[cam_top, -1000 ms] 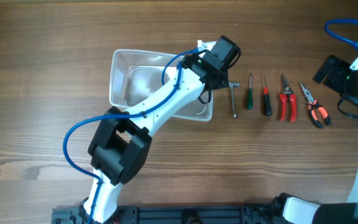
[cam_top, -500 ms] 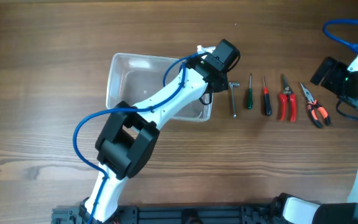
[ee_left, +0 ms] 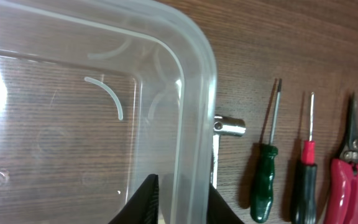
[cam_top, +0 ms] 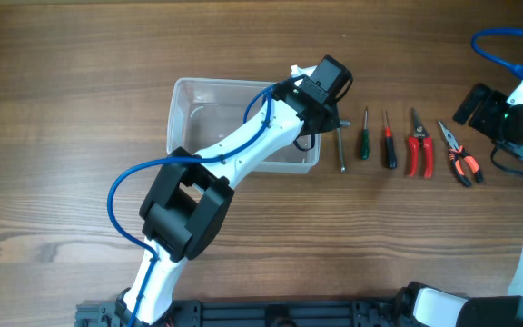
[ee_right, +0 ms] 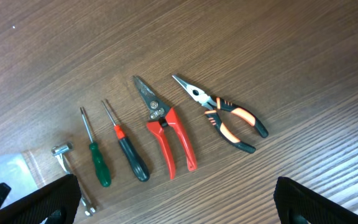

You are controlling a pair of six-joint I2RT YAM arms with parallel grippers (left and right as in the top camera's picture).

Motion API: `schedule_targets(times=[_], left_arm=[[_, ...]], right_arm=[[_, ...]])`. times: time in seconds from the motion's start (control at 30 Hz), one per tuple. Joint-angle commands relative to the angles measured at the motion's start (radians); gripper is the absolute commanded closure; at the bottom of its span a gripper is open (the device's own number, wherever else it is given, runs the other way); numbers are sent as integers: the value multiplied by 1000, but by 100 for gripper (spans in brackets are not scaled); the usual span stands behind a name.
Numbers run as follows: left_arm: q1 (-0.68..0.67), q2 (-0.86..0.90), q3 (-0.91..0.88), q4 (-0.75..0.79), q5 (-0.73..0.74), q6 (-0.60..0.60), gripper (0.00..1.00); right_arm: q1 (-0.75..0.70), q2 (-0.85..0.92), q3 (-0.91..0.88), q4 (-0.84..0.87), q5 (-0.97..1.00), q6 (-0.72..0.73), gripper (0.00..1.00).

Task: Pack container
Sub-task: 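Slide the clear container right with the left gripper toward the tools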

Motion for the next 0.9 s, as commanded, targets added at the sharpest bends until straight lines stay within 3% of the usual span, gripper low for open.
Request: schedule_targets(times=[0.0,0.1,0.3,0.4,0.63,0.87], left_arm=[[1,13,3,2,24,-131,84],[1,13,3,2,22,-135,76],[20,13,3,-9,0,-179,75],[29,13,3,-22,1,-183,59],[40,-60,3,-33,11,-148,53],[64,-201,3,-49,-129,-118,48]], right_arm=[[-2,8,20,0,-8,-2,0],[-2,8,20,0,-8,-2,0],[-2,8,20,0,-8,-2,0],[-2,8,20,0,-8,-2,0],[-2,8,20,0,-8,-2,0],[-2,8,20,7,-8,-2,0]])
